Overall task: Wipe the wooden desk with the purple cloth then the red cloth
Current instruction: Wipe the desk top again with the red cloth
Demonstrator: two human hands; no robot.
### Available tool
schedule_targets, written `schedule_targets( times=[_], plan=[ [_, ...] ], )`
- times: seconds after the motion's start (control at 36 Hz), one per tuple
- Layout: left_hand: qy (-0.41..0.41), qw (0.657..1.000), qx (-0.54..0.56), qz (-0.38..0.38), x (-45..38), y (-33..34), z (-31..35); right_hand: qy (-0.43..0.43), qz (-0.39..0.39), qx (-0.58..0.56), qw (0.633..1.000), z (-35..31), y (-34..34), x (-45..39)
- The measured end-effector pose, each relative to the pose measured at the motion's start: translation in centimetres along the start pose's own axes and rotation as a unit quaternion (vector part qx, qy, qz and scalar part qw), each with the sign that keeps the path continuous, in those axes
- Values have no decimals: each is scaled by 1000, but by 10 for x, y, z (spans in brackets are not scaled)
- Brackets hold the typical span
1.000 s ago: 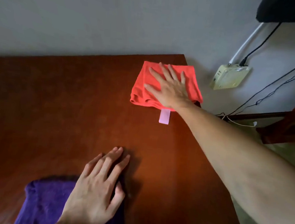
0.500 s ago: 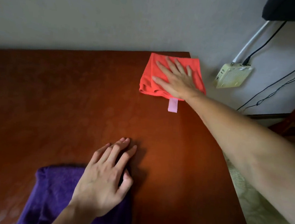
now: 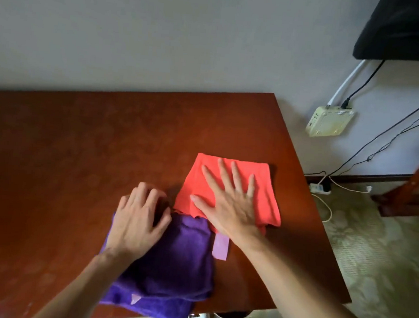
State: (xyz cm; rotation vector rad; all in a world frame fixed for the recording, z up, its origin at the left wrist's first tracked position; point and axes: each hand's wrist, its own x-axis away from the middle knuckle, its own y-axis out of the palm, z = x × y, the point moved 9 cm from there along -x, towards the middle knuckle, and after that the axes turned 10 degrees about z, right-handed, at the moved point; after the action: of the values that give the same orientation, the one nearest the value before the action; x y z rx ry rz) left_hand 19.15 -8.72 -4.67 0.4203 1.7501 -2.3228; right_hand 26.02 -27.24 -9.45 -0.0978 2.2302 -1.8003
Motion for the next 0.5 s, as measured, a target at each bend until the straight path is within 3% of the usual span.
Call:
schedule_targets(
  times=[0.14,0.22,0.5],
  plan=[
    [-74,996,-32,-45,-16,-1,-83,-14,-18,15,1000,-4,7,-30],
    [-73,993,-38,-79,-24,5,-113,-18,-3,8,1000,-9,11,-66],
    [-46,991,-19,-123,-16,24,-125,-3,4,8,1000,-15,33,-223]
  ],
)
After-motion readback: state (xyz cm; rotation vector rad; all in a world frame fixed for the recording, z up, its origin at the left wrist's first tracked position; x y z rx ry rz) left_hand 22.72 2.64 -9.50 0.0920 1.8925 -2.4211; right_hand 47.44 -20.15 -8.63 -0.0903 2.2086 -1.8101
